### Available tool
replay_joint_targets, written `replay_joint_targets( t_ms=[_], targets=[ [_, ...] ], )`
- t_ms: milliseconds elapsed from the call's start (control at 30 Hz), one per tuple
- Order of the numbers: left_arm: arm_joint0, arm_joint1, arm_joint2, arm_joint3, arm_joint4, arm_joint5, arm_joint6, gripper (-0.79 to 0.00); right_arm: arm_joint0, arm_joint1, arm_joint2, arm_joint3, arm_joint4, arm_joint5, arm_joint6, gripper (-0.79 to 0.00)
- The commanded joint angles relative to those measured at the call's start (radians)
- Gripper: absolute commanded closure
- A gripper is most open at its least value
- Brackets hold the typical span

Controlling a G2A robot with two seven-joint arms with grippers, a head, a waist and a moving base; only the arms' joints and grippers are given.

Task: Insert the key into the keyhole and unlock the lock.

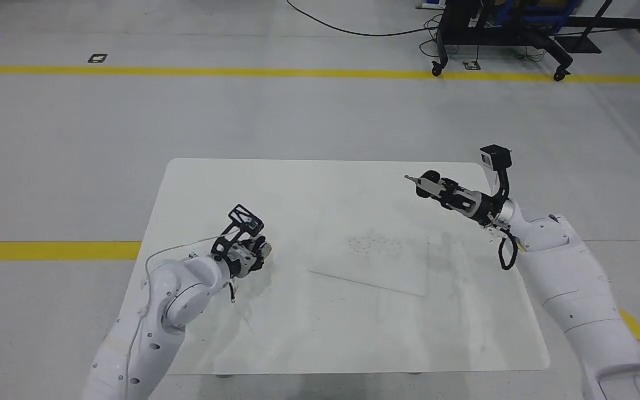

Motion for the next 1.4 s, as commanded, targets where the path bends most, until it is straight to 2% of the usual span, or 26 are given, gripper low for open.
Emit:
replay_joint_targets(
  t_ms=[0,367,433,533,700,833,1000,1067,1100,1133,1367],
  targets=[
    [-0.007,-0.002,0.015,0.001,0.005,0.003,0.0,0.0,0.0,0.0,0.0,0.0,0.0,0.0,0.0,0.0],
    [-0.071,-0.016,0.077,0.058,0.019,0.049,-0.059,0.0,0.0,0.0,0.0,0.0,0.0,0.0,0.0,0.0],
    [-0.07,-0.016,0.079,0.053,0.024,0.056,-0.07,-0.145,0.0,0.0,0.0,0.0,0.0,0.0,0.0,0.0],
    [-0.062,-0.015,0.076,0.039,0.042,0.072,-0.085,-0.265,0.0,0.0,0.0,0.0,0.0,0.0,0.0,0.0],
    [-0.041,-0.014,0.076,0.005,0.07,0.096,-0.105,-0.351,0.0,0.0,0.0,0.0,0.0,0.0,0.0,0.0],
    [-0.028,-0.013,0.073,-0.015,0.077,0.097,-0.106,-0.332,0.0,0.0,0.0,0.0,0.0,0.0,0.0,0.0],
    [-0.034,-0.014,0.069,-0.001,0.075,0.093,-0.096,-0.256,0.0,0.0,0.0,0.0,0.0,0.0,0.0,0.0],
    [-0.038,-0.015,0.072,0.007,0.074,0.092,-0.092,-0.197,0.0,0.0,0.0,0.0,0.0,0.0,0.0,0.0],
    [-0.04,-0.016,0.073,0.012,0.075,0.094,-0.094,-0.065,0.0,0.0,0.0,0.0,0.0,0.0,0.0,0.0],
    [-0.042,-0.016,0.074,0.014,0.077,0.098,-0.095,0.0,0.0,0.0,0.0,0.0,0.0,0.0,0.0,0.0],
    [-0.044,-0.018,0.068,0.026,0.076,0.11,-0.101,0.0,0.0,0.0,0.0,0.0,0.0,0.0,0.0,0.0]
  ],
)
